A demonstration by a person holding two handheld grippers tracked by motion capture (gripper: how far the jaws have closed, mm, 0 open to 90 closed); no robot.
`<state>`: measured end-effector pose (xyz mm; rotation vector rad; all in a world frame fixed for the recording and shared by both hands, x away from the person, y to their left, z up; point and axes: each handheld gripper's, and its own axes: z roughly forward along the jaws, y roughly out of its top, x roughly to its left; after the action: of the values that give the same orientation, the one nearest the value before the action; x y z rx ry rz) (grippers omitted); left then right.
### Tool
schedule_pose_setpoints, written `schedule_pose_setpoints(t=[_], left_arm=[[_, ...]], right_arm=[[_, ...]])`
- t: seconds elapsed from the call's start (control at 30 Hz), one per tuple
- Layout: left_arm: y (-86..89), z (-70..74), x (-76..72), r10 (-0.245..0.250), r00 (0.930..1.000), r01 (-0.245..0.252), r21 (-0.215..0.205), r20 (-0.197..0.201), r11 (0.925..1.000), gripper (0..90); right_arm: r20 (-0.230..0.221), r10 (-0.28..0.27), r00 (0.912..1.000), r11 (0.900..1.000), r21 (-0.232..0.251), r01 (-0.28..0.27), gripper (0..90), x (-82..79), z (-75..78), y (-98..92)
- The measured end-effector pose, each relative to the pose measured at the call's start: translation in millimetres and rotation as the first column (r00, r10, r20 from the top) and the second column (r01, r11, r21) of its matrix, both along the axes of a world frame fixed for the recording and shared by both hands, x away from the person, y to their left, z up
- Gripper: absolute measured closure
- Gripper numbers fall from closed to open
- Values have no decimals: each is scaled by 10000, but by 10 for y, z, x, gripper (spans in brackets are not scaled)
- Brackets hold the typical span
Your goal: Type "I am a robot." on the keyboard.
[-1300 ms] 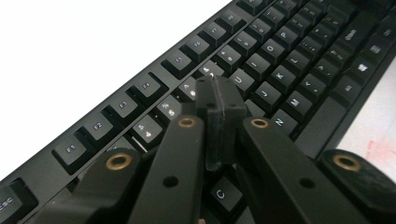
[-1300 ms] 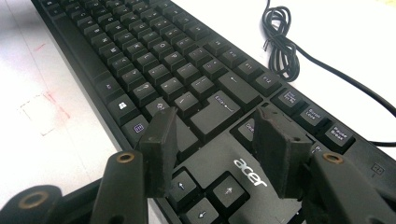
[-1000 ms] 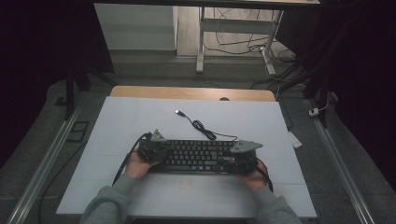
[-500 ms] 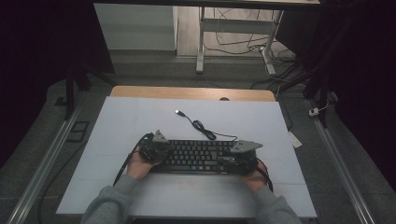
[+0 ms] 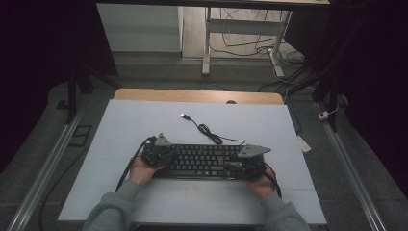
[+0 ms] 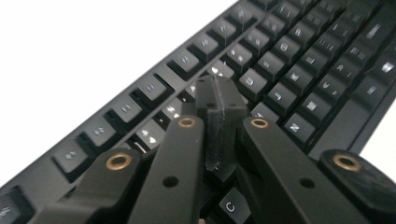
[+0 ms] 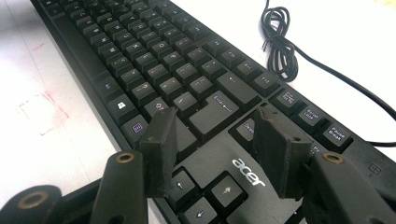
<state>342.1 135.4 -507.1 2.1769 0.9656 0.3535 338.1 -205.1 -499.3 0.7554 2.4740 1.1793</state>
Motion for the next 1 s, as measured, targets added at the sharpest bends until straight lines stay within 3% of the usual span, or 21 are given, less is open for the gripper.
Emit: schedule_pose_setpoints(t=[0.27, 0.4, 0.67, 1.0], left_arm=[[232, 168, -86, 408, 9987, -384, -801, 289, 9961, 883], [328, 211, -116, 538, 9983, -507, -1168, 232, 9919, 787], [417, 250, -158, 910, 9957, -881, -1175, 194, 9892, 503], [473, 246, -160, 1114, 9938, -1111, -1236, -50, 9861, 393]], right_arm=[[30, 6, 10000, 10000, 33, -6, 502, -1, 9, -6], [3, -4, 10000, 10000, 5, 4, 501, 3, 7, -12], [19, -83, 10000, 10000, 0, 83, 499, 11, 9, -31], [-1, -66, 10000, 10000, 5, 66, 498, 14, 3, -27]])
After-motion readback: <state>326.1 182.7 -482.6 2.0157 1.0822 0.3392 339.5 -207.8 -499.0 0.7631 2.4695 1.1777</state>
